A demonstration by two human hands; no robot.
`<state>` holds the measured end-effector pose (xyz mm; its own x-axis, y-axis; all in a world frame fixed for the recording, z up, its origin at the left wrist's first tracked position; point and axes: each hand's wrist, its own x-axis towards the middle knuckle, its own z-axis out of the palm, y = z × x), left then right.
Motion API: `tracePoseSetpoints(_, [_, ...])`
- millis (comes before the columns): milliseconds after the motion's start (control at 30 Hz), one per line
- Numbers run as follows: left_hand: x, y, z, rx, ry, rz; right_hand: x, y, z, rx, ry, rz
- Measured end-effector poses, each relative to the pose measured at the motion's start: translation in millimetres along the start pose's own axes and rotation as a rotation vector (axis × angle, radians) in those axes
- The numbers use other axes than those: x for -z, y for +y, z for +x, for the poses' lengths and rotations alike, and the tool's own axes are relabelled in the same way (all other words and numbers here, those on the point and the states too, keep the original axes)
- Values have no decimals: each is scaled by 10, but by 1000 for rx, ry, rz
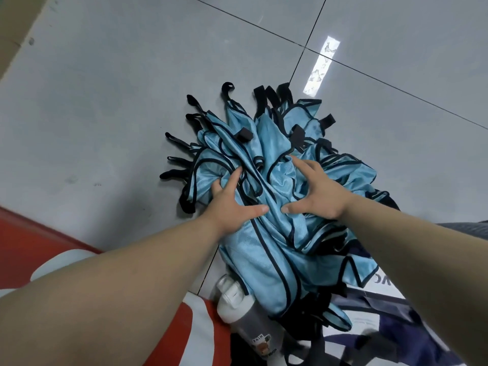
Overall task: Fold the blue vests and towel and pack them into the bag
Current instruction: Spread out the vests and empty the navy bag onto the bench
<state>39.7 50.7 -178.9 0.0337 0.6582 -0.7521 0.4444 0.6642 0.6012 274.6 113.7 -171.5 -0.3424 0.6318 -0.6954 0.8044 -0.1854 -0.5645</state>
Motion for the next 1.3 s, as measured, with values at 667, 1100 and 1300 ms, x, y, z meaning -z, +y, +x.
tracePoseSetpoints(667, [197, 148, -5, -77, 23, -198, -188, -438, -82, 64, 134, 491])
tracePoseSetpoints(1100, [856, 1045, -797, -247, 46, -197, 507, -1371, -802, 160, 150, 664])
tracePoseSetpoints(1300, [1267, 1593, -1558, -317, 91, -249, 855, -2082, -1407, 210, 186, 644])
